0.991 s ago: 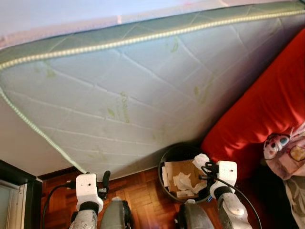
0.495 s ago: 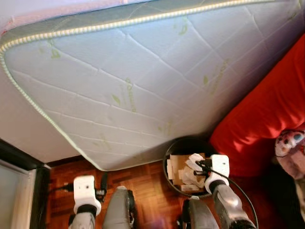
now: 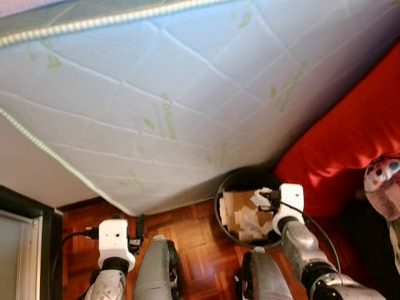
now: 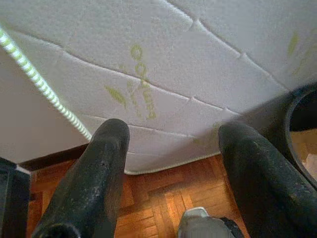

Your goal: Clean up the room

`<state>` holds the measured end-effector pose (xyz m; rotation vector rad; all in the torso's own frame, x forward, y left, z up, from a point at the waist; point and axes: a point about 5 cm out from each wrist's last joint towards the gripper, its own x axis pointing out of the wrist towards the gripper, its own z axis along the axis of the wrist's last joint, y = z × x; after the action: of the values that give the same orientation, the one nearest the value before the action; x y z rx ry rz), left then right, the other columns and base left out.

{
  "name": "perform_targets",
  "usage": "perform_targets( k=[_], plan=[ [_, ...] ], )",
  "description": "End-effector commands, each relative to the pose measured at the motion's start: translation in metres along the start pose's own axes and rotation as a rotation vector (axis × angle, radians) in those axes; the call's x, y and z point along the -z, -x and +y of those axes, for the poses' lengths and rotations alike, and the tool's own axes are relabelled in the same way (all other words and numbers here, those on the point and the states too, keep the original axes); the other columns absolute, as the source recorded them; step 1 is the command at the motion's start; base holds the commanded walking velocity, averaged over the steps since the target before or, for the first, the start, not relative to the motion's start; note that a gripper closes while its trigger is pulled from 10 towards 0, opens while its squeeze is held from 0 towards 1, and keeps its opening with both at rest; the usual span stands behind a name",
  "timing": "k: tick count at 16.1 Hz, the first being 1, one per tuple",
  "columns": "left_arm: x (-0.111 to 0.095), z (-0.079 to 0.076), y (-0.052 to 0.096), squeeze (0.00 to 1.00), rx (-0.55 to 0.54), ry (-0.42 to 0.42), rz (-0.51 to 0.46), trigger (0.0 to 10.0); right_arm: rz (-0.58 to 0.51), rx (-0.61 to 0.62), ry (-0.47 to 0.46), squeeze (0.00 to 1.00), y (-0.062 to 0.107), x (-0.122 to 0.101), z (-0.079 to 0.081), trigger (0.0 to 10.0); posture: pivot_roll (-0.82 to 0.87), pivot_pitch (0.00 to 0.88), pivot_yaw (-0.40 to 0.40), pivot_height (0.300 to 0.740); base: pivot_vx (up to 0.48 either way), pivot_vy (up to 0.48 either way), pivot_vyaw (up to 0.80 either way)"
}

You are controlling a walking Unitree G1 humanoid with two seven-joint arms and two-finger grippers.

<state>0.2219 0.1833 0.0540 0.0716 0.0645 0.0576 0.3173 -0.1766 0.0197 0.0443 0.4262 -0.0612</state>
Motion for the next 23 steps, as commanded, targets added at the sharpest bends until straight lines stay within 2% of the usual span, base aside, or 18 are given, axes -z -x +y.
perform_targets(
  k=[1,6,7,8,11,14,15,16,18,19,21,22,23],
  plan=[
    [0.002,-0.001,0.008,0.0,0.018,-0.006,0.031,10.0,0.048,0.013,-0.002,0.0,0.002,0.01,-0.003,10.0,0.09,0.442,0.04,0.647,0.0,0.0,0.0],
    [-0.003,-0.002,0.02,0.0,0.039,-0.014,0.05,10.0,0.047,0.035,0.017,0.0,0.001,0.006,-0.009,10.0,0.12,0.498,0.043,0.647,0.0,0.0,0.0],
    [-0.004,-0.002,0.022,0.0,0.037,-0.014,0.056,10.0,0.047,0.035,0.021,0.17,0.001,0.006,-0.009,10.0,0.13,0.51,0.043,0.647,0.0,0.0,0.0],
    [-0.005,0.0,0.028,0.0,0.034,-0.017,0.073,10.0,0.045,0.029,0.024,0.96,0.0,0.004,-0.007,10.0,0.13,0.524,0.041,0.647,0.0,0.0,0.0],
    [-0.004,0.0,0.033,0.0,0.032,-0.016,0.094,10.0,0.043,0.023,0.026,0.96,0.0,0.003,-0.004,10.0,0.14,0.528,0.04,0.647,0.0,0.0,0.0],
    [-0.004,0.001,0.032,0.0,0.03,-0.017,0.104,10.0,0.042,0.024,0.029,0.94,-0.001,0.003,-0.003,10.0,0.13,0.519,0.04,0.647,0.0,0.0,0.0],
    [-0.004,0.001,0.03,0.0,0.03,-0.017,0.107,10.0,0.042,0.024,0.028,0.87,-0.001,0.002,-0.004,10.0,0.13,0.516,0.04,0.647,0.0,0.0,0.0],
    [-0.001,0.001,0.028,0.0,0.031,-0.017,0.114,10.0,0.038,0.031,0.013,0.0,-0.001,0.002,-0.006,10.0,0.12,0.502,0.04,0.647,0.0,0.0,0.0],
    [0.017,0.005,0.027,0.0,-0.001,0.007,0.172,10.0,0.05,0.066,-0.045,0.0,0.006,0.018,-0.015,10.0,0.09,0.439,0.035,0.647,0.0,0.0,0.0],
    [0.031,0.008,0.023,0.0,-0.028,0.029,0.221,10.0,0.081,0.069,-0.065,0.0,0.014,0.035,-0.019,10.0,0.08,0.396,0.033,0.647,0.0,0.0,0.0],
    [0.046,0.013,0.017,0.0,-0.052,0.045,0.276,10.0,0.117,0.045,-0.043,0.0,0.021,0.051,-0.019,10.0,0.05,0.334,0.025,0.647,0.0,0.0,0.0],
    [0.061,0.018,0.015,0.0,-0.069,0.063,0.34,10.0,0.143,0.042,-0.022,0.0,0.029,0.066,-0.022,10.0,0.04,0.308,0.022,0.647,0.0,0.0,0.0],
    [0.069,0.018,0.015,0.0,-0.064,0.083,0.384,10.0,0.15,0.05,-0.029,0.0,0.032,0.071,-0.025,10.0,0.02,0.28,0.019,0.647,0.0,0.0,0.0]
  ],
)
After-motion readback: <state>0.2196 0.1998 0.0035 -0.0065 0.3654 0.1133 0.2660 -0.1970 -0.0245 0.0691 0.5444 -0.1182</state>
